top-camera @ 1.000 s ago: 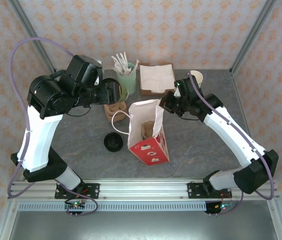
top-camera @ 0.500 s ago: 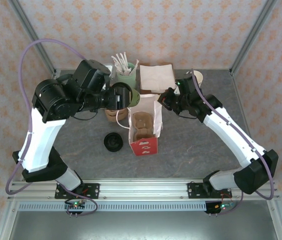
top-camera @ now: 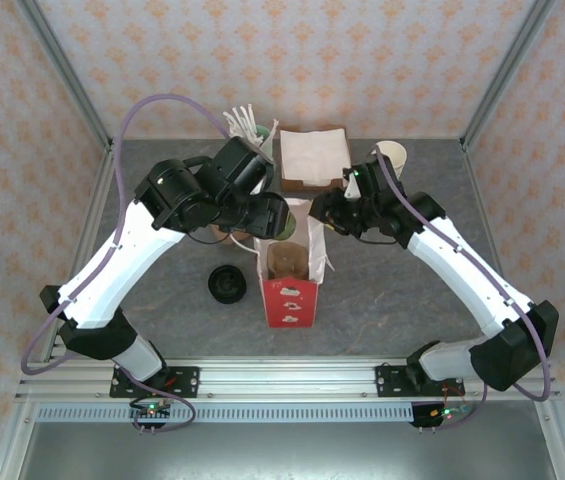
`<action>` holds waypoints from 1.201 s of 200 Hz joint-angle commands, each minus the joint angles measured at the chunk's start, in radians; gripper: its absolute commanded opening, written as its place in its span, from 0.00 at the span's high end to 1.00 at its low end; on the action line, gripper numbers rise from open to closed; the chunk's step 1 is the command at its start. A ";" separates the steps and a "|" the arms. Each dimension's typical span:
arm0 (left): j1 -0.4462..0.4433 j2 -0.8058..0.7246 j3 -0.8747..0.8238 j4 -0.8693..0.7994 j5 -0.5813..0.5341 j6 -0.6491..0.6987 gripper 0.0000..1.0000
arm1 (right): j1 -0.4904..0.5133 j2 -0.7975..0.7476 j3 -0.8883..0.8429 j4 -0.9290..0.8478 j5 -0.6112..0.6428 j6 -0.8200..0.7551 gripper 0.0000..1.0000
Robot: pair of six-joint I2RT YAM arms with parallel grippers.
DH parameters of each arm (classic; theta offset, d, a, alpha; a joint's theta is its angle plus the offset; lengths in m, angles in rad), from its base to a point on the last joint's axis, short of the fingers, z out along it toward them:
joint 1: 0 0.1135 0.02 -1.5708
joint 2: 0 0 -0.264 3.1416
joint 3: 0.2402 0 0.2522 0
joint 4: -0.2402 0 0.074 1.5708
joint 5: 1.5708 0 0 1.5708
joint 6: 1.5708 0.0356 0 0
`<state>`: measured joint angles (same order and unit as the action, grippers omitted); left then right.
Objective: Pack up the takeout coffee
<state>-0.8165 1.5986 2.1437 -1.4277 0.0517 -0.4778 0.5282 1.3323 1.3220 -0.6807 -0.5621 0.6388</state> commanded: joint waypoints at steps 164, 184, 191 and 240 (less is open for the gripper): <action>0.027 0.120 -0.015 0.063 0.033 0.093 0.36 | -0.140 0.307 0.378 -0.322 -0.291 -0.513 0.42; 0.027 0.136 -0.014 0.052 0.039 0.090 0.36 | -0.140 0.320 0.375 -0.322 -0.308 -0.515 0.43; 0.027 0.140 -0.018 0.048 0.042 0.090 0.36 | -0.139 0.324 0.372 -0.325 -0.309 -0.520 0.44; 0.030 0.132 -0.056 0.029 0.062 0.081 0.36 | -0.135 0.330 0.365 -0.364 -0.327 -0.566 0.74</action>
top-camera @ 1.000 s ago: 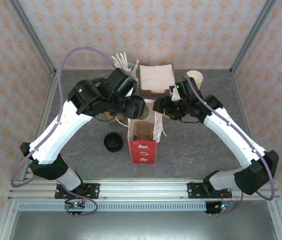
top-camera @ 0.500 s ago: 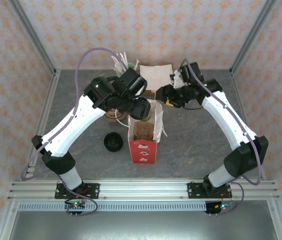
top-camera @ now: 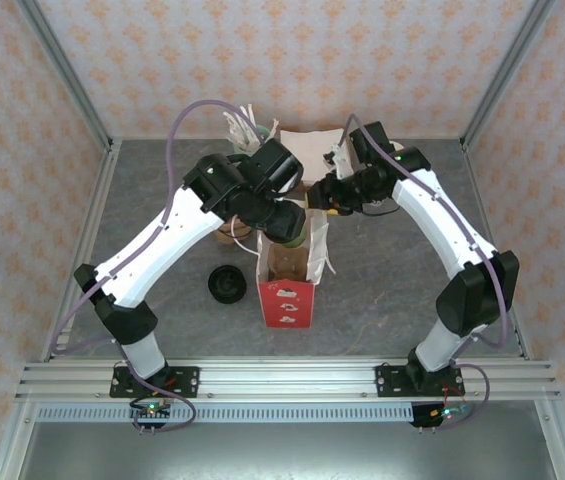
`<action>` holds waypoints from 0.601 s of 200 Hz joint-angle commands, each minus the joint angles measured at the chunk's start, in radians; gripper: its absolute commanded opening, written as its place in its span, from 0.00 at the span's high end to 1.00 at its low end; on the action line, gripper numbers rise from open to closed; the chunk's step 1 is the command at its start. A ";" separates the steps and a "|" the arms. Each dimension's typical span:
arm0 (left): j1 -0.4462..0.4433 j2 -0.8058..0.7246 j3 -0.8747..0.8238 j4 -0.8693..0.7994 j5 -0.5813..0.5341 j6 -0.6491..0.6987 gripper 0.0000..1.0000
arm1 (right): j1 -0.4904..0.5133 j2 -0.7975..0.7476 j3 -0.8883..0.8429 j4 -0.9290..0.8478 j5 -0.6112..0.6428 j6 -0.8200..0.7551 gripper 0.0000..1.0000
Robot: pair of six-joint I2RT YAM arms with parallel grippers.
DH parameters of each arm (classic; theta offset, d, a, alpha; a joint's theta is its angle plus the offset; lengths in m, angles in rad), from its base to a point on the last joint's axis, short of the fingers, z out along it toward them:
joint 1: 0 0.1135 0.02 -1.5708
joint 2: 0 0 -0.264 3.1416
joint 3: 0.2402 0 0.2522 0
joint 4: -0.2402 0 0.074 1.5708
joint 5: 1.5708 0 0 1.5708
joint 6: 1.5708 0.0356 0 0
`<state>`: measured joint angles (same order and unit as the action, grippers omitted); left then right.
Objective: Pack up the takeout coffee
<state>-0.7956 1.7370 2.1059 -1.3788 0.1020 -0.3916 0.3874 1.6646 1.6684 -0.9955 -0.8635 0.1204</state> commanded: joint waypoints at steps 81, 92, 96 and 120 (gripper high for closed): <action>0.012 -0.094 -0.200 0.018 -0.008 -0.023 0.37 | 0.034 -0.070 -0.063 -0.040 -0.080 -0.060 0.81; 0.011 -0.098 -0.207 0.026 -0.008 -0.027 0.37 | 0.038 -0.075 -0.062 -0.055 -0.073 -0.069 0.75; 0.011 -0.097 -0.209 0.027 -0.008 -0.029 0.37 | 0.039 -0.077 -0.063 -0.056 -0.073 -0.068 0.72; 0.004 -0.093 -0.222 0.024 -0.008 -0.022 0.37 | 0.038 -0.096 -0.075 -0.034 -0.032 -0.047 0.55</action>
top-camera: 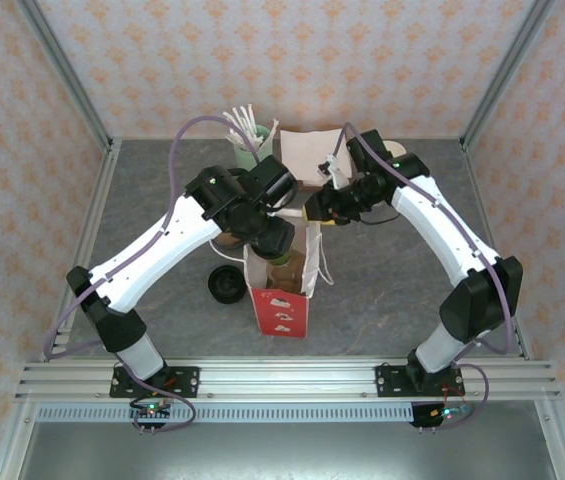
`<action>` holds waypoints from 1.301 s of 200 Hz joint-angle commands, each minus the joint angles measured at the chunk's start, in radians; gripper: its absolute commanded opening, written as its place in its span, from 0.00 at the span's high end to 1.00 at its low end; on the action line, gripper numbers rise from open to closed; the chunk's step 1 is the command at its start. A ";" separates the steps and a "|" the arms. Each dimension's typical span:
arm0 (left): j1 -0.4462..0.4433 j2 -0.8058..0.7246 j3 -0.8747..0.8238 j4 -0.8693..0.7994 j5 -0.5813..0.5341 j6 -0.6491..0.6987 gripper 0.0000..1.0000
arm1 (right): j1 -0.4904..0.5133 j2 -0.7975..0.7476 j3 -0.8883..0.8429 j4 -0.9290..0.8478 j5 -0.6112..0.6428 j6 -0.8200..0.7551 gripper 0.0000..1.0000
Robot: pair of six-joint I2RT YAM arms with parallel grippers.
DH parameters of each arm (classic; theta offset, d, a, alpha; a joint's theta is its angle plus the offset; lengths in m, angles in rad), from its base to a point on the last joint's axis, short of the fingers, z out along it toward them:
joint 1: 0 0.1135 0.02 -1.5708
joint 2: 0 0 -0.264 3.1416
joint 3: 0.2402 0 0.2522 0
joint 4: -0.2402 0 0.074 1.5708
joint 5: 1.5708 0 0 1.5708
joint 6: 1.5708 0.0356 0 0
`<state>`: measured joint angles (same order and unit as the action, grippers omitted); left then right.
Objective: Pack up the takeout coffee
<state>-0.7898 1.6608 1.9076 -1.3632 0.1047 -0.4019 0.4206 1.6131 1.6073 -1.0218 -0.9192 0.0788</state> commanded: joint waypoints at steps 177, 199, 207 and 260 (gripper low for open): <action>-0.071 0.092 0.181 -0.022 -0.024 -0.041 0.37 | -0.056 -0.022 0.056 0.068 -0.001 0.041 0.45; -0.071 0.105 0.185 -0.036 -0.019 -0.056 0.37 | -0.056 -0.036 0.042 0.071 -0.006 0.042 0.46; -0.073 0.108 0.182 -0.036 -0.019 -0.058 0.37 | -0.056 -0.046 0.029 0.078 -0.004 0.043 0.46; -0.080 0.220 0.331 -0.163 -0.030 -0.123 0.37 | -0.056 -0.085 -0.006 0.085 0.005 0.057 0.54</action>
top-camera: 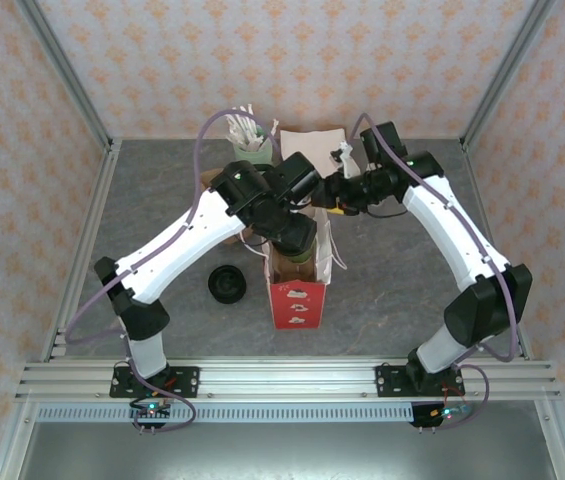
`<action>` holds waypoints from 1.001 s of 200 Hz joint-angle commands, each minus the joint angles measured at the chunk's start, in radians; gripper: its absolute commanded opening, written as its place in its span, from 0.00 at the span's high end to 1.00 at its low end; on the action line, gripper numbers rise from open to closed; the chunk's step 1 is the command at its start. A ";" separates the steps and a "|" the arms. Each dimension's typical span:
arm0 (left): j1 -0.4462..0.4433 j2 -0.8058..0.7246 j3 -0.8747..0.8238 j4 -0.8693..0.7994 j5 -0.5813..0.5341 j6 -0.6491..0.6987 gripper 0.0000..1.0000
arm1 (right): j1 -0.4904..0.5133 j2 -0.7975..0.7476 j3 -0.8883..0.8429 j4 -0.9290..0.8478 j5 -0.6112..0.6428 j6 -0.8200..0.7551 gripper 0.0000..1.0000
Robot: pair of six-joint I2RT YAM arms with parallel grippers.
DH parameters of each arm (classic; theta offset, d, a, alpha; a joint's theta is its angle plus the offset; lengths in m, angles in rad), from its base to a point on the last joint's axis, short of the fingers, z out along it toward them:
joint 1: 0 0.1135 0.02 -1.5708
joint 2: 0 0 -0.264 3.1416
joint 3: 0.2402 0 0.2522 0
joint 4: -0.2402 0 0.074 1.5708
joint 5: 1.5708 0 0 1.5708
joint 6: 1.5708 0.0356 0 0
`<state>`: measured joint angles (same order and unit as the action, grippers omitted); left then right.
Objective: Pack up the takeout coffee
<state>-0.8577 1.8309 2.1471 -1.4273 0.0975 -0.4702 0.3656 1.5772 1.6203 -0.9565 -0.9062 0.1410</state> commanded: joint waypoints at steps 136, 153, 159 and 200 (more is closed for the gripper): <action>-0.019 0.095 0.092 -0.171 -0.010 -0.243 0.37 | -0.001 -0.176 -0.154 0.093 -0.009 0.067 0.78; -0.018 0.103 0.100 -0.163 -0.019 -0.238 0.37 | -0.001 -0.196 -0.176 0.108 -0.008 0.079 0.77; -0.019 0.102 0.096 -0.154 -0.025 -0.234 0.37 | -0.001 -0.202 -0.182 0.109 -0.007 0.082 0.78; -0.014 0.142 0.159 -0.137 -0.004 -0.204 0.37 | 0.002 -0.223 -0.191 0.108 -0.008 0.088 0.75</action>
<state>-0.8707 1.9594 2.2524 -1.5711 0.0982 -0.6827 0.3656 1.3846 1.4319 -0.8742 -0.9062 0.2165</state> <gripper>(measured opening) 0.636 0.234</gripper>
